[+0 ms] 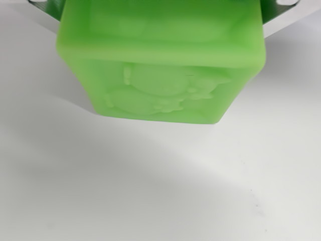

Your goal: Stack cube

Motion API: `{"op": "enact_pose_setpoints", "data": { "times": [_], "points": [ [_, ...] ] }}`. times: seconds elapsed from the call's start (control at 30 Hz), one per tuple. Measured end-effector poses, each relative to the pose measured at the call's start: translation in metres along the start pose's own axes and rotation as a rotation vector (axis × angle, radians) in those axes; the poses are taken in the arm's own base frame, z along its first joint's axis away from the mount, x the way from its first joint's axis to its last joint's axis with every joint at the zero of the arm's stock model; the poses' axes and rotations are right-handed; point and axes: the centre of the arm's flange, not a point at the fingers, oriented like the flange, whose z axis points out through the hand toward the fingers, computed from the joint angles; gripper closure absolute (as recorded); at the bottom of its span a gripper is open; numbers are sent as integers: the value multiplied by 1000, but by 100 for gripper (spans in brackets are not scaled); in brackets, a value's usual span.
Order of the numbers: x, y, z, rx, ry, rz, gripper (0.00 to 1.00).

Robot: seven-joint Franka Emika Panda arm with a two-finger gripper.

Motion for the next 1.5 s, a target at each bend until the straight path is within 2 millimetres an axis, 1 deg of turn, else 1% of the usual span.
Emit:
{"op": "enact_pose_setpoints", "data": {
  "times": [0.47, 0.67, 1.1, 1.5],
  "points": [
    [0, 0, -1, 0, 0, 0, 100],
    [0, 0, -5, 0, 2, 0, 100],
    [1, -1, -25, -1, 6, -1, 100],
    [1, -1, -52, -1, 7, -1, 100]
  ]
}}
